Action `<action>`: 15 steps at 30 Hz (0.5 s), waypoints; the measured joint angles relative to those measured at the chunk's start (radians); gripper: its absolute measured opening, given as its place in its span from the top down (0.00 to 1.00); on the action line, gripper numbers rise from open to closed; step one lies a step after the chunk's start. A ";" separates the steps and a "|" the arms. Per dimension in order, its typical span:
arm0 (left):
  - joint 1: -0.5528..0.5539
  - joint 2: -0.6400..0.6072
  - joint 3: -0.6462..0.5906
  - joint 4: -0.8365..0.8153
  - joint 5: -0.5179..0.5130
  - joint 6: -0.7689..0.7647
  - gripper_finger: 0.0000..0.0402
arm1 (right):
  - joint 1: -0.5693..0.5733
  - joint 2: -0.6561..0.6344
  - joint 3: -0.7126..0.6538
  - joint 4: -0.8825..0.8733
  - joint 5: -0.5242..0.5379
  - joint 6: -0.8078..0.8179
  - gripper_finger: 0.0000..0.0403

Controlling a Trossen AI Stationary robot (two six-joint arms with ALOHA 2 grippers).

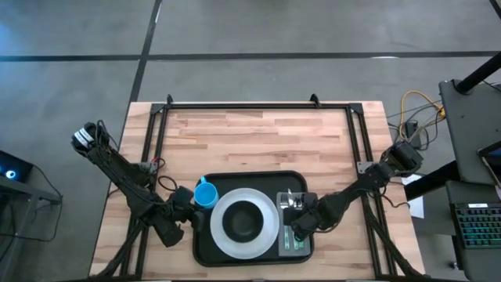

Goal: Set up tray
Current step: Return to Home Position

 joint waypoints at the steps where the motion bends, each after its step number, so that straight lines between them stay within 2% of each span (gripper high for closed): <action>1: 0.000 0.000 0.000 0.000 0.000 0.000 0.79 | 0.000 0.000 0.001 -0.002 0.000 -0.001 0.73; 8: 0.000 0.000 0.000 0.007 0.000 0.000 0.79 | 0.001 0.000 0.037 -0.029 0.007 -0.050 0.68; 12: 0.000 0.000 0.000 0.012 0.000 0.000 0.79 | 0.001 -0.016 0.074 -0.063 0.079 -0.120 0.67; 15: 0.000 -0.002 0.000 0.042 0.000 0.012 0.79 | -0.006 -0.042 0.117 -0.107 0.168 -0.262 0.67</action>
